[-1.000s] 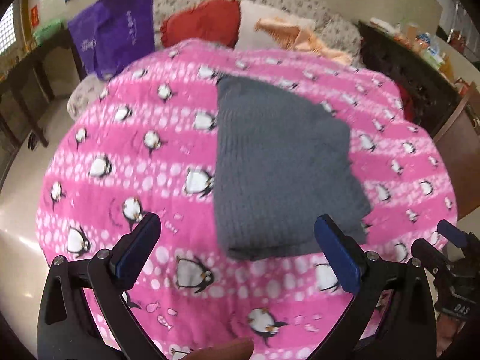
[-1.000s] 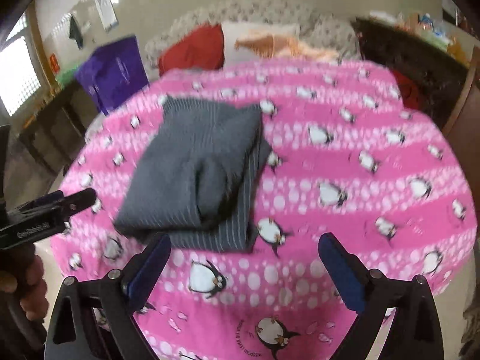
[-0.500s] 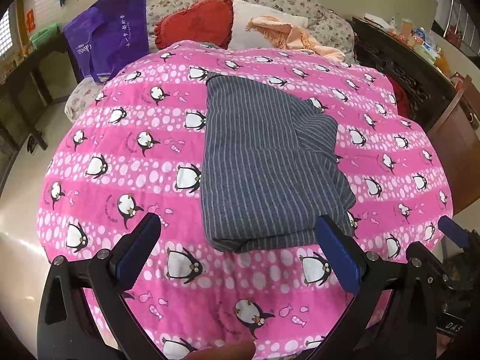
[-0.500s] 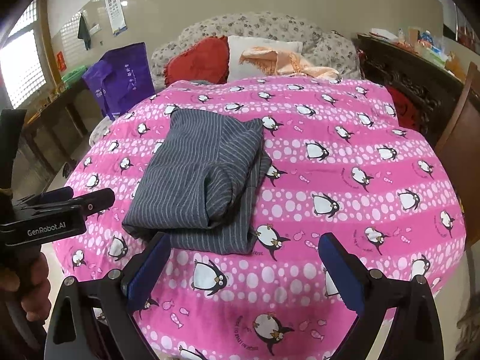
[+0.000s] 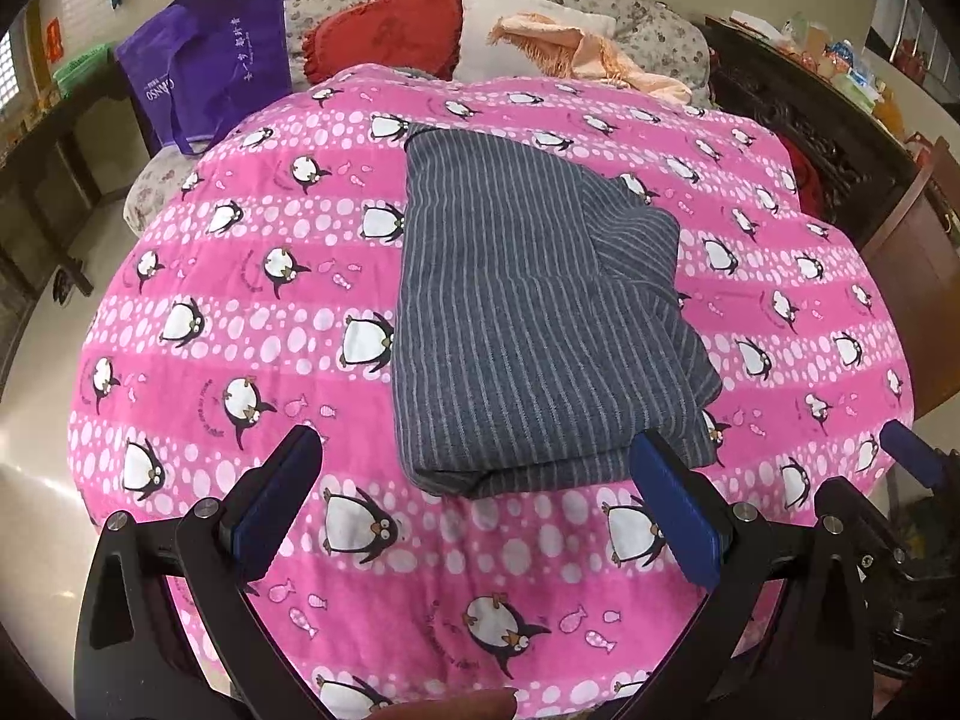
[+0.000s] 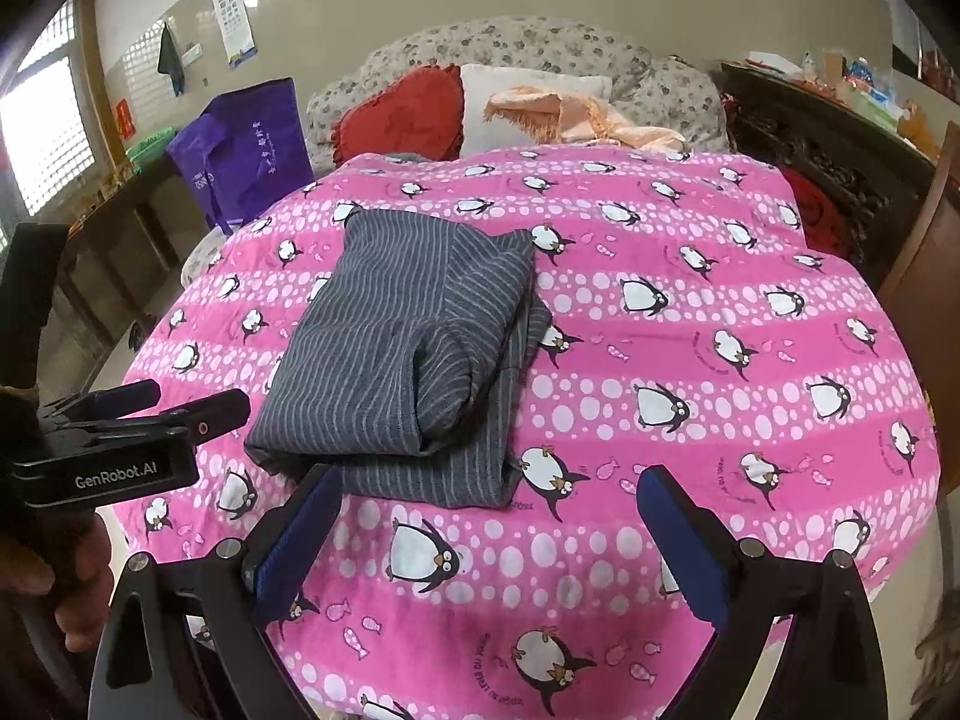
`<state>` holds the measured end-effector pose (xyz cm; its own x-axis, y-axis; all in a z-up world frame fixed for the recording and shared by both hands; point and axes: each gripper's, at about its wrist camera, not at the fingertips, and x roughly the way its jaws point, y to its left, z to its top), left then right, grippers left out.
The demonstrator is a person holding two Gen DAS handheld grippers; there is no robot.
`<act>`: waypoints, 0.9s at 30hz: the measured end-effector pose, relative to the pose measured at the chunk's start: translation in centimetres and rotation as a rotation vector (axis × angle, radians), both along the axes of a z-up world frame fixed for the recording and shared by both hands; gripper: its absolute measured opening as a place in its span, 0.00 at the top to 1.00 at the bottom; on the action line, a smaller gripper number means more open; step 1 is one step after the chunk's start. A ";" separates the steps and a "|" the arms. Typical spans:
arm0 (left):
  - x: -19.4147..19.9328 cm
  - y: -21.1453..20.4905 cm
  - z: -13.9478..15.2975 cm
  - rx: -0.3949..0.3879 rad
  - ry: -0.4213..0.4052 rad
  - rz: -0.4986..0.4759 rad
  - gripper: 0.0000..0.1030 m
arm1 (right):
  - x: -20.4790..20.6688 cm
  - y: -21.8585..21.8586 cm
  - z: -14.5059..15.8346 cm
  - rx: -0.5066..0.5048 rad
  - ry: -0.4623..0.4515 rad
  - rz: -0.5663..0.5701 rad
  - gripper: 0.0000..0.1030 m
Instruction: Fold large clothes
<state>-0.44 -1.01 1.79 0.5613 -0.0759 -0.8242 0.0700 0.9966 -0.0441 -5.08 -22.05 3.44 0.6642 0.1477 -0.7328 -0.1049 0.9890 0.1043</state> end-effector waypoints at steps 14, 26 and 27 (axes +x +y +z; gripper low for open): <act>0.7 -0.5 -1.3 0.005 0.028 -0.006 0.01 | 0.6 0.4 -0.7 -0.002 0.021 0.007 0.05; 0.6 -0.4 -1.4 -0.014 0.017 -0.009 0.01 | 0.8 0.5 -0.7 -0.006 0.022 0.011 0.05; 0.5 -0.4 -1.4 -0.018 0.009 -0.008 0.01 | 0.8 0.5 -0.8 -0.006 0.022 0.011 0.05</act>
<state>0.10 -1.39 0.43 0.5529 -0.0950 -0.8278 0.0770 0.9951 -0.0627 -4.26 -21.52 2.61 0.6460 0.1505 -0.7483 -0.1138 0.9884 0.1006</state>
